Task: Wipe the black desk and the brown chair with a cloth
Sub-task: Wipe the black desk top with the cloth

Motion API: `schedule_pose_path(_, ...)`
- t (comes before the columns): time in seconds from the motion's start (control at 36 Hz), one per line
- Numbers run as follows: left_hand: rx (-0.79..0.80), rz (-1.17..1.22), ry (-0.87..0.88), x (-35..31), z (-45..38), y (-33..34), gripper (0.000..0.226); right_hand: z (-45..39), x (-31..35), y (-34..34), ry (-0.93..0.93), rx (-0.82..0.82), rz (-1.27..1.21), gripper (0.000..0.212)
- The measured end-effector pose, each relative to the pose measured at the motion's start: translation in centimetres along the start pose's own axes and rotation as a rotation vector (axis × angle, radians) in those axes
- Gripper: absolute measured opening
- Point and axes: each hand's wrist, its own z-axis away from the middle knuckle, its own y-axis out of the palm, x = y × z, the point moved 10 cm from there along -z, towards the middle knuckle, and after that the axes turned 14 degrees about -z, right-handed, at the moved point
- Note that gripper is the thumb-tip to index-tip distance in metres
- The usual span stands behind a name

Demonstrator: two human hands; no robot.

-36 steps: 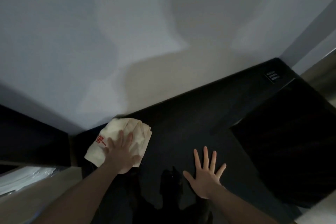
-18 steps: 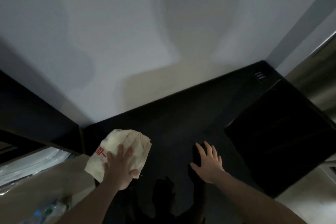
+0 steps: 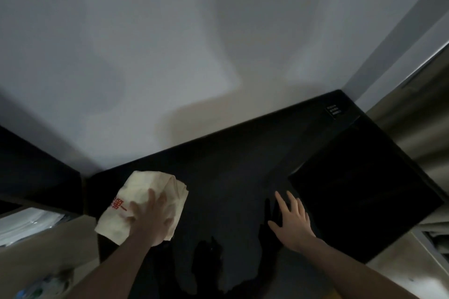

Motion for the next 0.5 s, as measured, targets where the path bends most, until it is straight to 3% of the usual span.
schedule_pose_path(0.11, 0.012, 0.021, 0.029, -3.9, -0.3, -3.2, 0.068, -3.1, -1.9, -2.8, -0.028, 0.028, -0.008, 0.091)
schedule_pose_path(0.19, -0.055, 0.059, 0.002, -7.0, -2.8, -4.1, 0.075, -6.2, -3.6, -5.6, -0.055, 0.027, -0.021, 0.09)
schedule_pose_path(0.42, -0.089, 0.149, 0.068, -22.3, -6.9, -9.9, 0.066, -12.6, -10.8, -12.4, -0.064, 0.013, -0.046, 0.085)
schedule_pose_path(0.5, -0.008, 0.149, 0.144, -28.8, -10.1, -10.4, 0.073, -14.0, -13.5, -14.5, -0.054, 0.012, -0.04, 0.085)
